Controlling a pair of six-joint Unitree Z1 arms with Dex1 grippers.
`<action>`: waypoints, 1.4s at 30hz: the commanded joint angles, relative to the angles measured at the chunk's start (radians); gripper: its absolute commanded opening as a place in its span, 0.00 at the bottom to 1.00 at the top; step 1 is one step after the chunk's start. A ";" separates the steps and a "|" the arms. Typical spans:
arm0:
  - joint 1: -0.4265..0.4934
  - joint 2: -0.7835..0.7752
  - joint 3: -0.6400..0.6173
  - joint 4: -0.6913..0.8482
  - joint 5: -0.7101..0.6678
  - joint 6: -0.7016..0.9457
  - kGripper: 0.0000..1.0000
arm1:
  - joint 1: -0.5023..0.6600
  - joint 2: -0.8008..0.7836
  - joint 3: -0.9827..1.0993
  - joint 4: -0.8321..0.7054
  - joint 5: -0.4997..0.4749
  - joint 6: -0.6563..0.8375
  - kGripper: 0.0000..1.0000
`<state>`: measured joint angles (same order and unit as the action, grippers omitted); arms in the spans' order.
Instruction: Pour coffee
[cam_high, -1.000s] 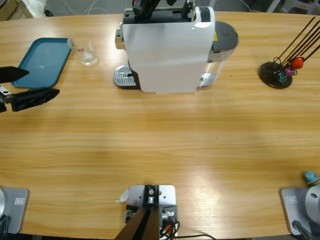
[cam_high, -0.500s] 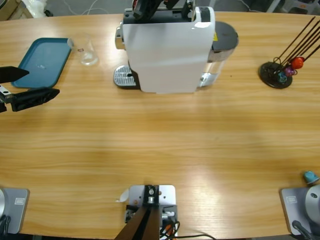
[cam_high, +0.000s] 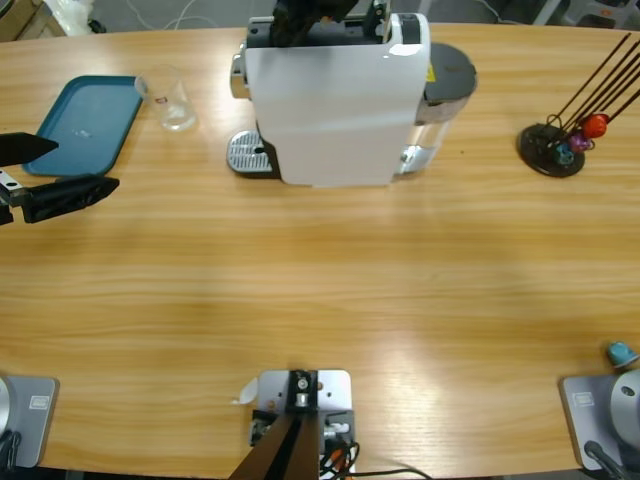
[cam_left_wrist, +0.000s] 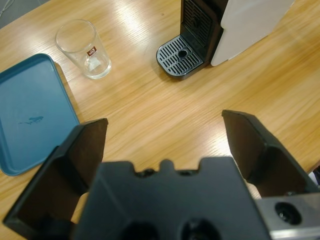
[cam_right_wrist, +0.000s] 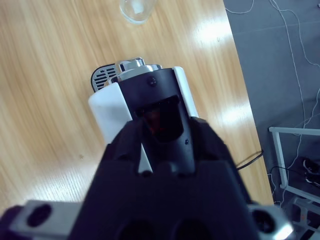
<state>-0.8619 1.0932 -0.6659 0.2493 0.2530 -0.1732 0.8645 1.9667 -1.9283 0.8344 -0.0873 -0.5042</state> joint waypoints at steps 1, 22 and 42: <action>-0.009 -0.017 0.038 -0.012 -0.014 0.009 0.99 | 0.000 0.047 -0.008 0.025 0.006 -0.002 1.00; -0.009 -0.016 0.038 -0.012 -0.014 0.008 1.00 | 0.155 -0.175 -0.505 0.572 -0.126 0.107 1.00; -0.009 -0.016 0.040 -0.012 -0.014 0.006 0.99 | -0.089 -0.670 0.567 -0.375 0.263 0.471 0.00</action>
<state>-0.8619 1.0931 -0.6636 0.2486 0.2529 -0.1732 0.8625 1.3266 -1.6442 0.7294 -0.1182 -0.1067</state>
